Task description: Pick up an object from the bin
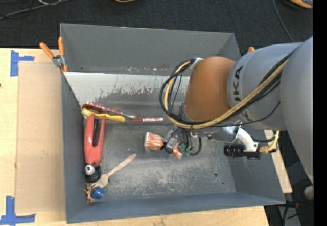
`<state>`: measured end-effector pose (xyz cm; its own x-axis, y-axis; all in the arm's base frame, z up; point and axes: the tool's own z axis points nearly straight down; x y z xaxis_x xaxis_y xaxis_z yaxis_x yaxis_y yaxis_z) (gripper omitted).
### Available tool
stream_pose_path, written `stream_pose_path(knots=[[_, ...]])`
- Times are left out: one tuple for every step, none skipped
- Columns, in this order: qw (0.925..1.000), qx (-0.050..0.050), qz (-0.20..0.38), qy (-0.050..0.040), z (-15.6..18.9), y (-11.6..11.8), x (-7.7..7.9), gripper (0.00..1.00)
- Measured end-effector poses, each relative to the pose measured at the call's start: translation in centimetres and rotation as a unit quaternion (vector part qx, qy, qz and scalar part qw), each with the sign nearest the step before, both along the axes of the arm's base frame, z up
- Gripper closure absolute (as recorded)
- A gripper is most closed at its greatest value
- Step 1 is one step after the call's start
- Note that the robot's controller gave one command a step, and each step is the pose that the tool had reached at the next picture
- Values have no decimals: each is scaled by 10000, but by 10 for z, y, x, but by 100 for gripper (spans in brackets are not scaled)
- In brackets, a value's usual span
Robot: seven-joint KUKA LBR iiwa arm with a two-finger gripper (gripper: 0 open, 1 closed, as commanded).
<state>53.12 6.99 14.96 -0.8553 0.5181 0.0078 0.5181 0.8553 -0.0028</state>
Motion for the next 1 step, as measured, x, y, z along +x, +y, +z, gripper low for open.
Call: stream_pose_path(knots=[[10000,-8,5,52,25,-1,-2,100]])
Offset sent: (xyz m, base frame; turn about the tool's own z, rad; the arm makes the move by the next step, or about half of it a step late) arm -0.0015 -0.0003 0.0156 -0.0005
